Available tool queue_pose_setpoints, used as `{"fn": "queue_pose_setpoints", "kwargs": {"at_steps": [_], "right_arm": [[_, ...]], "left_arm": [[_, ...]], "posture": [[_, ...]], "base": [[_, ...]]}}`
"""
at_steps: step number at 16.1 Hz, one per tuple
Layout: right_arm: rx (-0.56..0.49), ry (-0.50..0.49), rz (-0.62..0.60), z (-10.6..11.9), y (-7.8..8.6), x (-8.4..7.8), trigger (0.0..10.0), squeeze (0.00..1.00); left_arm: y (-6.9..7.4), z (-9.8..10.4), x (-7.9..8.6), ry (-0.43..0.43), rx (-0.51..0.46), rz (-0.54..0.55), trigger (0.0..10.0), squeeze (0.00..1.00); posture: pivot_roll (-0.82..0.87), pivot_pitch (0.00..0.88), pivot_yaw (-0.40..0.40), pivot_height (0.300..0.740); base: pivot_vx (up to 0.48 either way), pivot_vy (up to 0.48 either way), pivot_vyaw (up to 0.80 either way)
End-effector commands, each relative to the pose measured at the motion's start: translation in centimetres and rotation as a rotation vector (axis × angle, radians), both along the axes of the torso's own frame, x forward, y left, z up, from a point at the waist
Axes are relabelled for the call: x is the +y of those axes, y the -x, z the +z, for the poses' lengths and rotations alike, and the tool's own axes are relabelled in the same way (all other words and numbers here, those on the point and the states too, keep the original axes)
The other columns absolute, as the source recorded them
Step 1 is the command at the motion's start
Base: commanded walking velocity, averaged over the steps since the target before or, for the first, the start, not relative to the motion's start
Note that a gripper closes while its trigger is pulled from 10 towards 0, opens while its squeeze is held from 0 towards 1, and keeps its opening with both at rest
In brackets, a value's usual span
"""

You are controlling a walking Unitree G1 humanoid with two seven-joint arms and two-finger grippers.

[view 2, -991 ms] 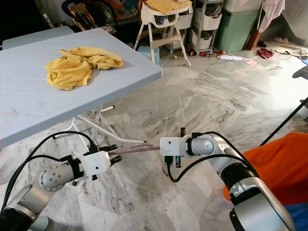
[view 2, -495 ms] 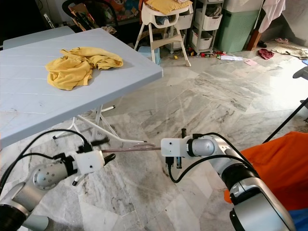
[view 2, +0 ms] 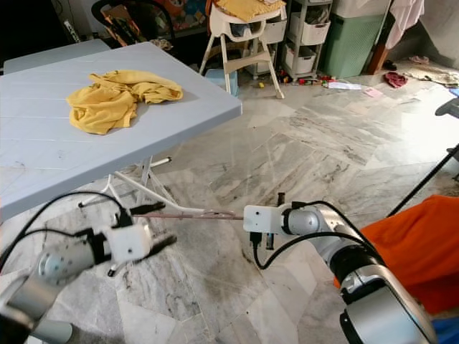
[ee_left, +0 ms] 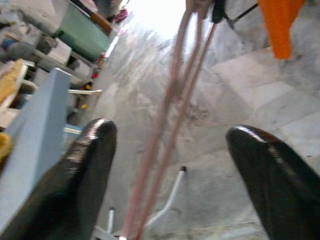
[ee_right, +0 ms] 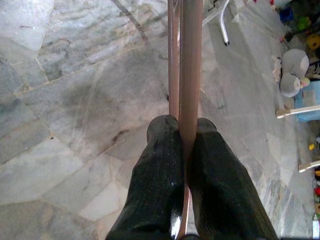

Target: Hang hanger

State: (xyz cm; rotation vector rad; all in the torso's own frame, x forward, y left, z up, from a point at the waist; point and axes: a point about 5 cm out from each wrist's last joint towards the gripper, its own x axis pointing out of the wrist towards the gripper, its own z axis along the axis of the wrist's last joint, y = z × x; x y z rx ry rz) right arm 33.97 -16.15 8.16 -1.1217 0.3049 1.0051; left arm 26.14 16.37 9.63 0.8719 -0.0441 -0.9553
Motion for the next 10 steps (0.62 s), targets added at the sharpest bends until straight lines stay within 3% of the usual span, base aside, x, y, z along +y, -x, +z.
{"fn": "queue_pose_setpoints", "kwargs": {"at_steps": [1,6,10], "right_arm": [[-0.015,0.013,-0.009,0.3,-0.4,0.0,0.0,0.0],[-0.015,0.035,-0.024,0.0,-0.3,-0.4,0.0,0.0],[-0.008,0.061,-0.071,-0.6,-0.2,-1.1,0.0,0.0]], "left_arm": [[0.6,-0.2,-0.2,-0.005,0.033,-0.028,10.0,1.0],[0.6,-0.1,0.5,-0.001,0.021,0.016,10.0,1.0],[0.3,-0.1,1.0,0.114,-0.023,0.152,10.0,1.0]], "posture": [[-0.07,0.022,0.03,0.74],[-0.07,0.023,0.028,0.74],[-0.07,0.025,0.028,0.74]], "base": [[0.0,0.0,0.0],[0.0,0.0,0.0],[0.0,0.0,0.0]]}}
